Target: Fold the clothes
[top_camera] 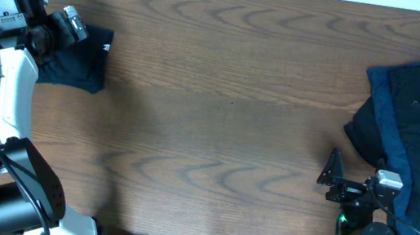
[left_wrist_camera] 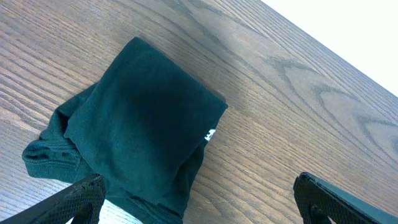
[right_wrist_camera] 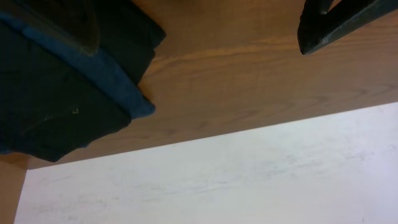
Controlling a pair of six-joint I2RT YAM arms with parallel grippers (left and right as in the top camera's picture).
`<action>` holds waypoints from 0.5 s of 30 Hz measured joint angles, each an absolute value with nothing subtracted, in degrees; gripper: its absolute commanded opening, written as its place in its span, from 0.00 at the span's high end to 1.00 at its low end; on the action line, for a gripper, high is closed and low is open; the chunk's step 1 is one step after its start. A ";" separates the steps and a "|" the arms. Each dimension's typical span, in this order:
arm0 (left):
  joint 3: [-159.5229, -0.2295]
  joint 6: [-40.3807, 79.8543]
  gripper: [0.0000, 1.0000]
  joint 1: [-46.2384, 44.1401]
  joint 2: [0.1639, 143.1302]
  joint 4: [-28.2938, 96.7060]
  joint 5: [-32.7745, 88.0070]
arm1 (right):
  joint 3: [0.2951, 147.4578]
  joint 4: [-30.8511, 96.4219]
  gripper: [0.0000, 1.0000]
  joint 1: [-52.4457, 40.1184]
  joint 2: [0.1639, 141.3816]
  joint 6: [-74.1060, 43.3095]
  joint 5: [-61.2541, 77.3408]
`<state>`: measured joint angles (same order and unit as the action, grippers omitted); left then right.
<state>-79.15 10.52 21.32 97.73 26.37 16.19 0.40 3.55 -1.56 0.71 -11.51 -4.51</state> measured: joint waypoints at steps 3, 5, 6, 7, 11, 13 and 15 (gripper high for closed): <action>-79.15 10.52 0.02 21.32 97.73 26.37 16.19 | 0.40 3.55 0.01 -1.56 0.71 -11.22 -4.51; -79.15 10.52 0.02 21.32 97.73 26.37 16.19 | 0.40 3.55 0.01 -1.56 0.71 -11.07 -4.51; -79.15 10.52 0.02 21.32 97.73 26.37 16.19 | 0.40 3.55 0.01 -1.56 0.71 -11.05 -4.51; -79.15 10.52 0.02 21.32 97.73 26.37 16.19 | 0.40 3.55 0.01 -1.56 0.71 -11.05 -4.51; -79.15 10.52 0.02 21.32 97.73 26.37 16.19 | 0.40 3.55 0.01 -1.56 0.71 -11.05 -4.51; -79.15 10.52 0.02 21.32 97.73 26.37 16.19 | 0.40 3.55 0.01 -1.56 0.71 -11.05 -4.51; -79.15 10.52 0.02 21.32 97.73 26.37 16.19 | 0.40 3.55 0.01 -1.56 0.71 -11.05 -4.51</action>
